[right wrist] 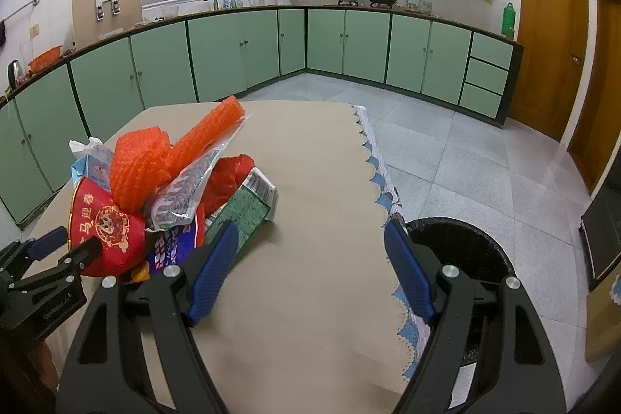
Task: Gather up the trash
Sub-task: 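Reach into the pile and grasp the red paper packet with the left tool, then lift the red packet with the left tool while the right tool grasps the orange mesh net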
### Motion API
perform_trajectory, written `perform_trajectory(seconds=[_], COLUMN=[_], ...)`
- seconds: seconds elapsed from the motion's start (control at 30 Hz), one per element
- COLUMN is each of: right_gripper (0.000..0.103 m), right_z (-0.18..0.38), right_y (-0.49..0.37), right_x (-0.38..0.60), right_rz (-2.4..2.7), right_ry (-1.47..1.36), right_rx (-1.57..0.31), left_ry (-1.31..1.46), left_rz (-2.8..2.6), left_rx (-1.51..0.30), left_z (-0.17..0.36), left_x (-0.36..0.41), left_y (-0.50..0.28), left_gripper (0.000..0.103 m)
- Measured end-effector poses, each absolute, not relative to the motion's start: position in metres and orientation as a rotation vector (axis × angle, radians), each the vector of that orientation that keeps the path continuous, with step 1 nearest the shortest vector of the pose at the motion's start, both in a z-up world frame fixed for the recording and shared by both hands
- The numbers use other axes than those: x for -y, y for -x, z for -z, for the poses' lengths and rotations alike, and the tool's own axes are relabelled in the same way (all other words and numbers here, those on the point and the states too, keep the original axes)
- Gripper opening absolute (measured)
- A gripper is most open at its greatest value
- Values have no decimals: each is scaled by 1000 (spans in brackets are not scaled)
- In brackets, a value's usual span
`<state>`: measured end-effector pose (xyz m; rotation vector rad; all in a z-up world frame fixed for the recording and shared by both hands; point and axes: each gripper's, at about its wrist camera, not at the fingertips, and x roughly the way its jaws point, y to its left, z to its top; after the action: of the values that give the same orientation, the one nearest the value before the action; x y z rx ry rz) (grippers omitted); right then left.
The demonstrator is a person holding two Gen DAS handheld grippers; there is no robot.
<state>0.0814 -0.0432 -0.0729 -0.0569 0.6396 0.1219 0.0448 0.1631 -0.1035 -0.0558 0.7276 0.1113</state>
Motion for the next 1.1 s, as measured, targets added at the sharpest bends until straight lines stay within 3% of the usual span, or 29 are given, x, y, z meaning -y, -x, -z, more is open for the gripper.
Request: perform_trajectory(seconds=[0.03,0.2,0.27,0.57,1.1], right_gripper=[75,75,75,69,65], right_z=[73,74,74,66,39], right_y=[-82,-83,-83,-83,-83], right_x=[43,44,41,30,-14], right_rz=[-121,-125,-129,-165,-268], right_ry=[58,59,66,55,55], right_rx=[-641,-643,-641,-616,-551], left_ry=[64,52,53,54,106], left_rz=[-98,-99,-101,-116,-136], left_rx=[-729,-705,-692,-651,-499], left_z=[104,102,100,84,29], left_x=[-162,-156,-156,-156,-176], left_y=[-45,-40,-38,-32,-4], left_gripper=[42,32,24,11,8])
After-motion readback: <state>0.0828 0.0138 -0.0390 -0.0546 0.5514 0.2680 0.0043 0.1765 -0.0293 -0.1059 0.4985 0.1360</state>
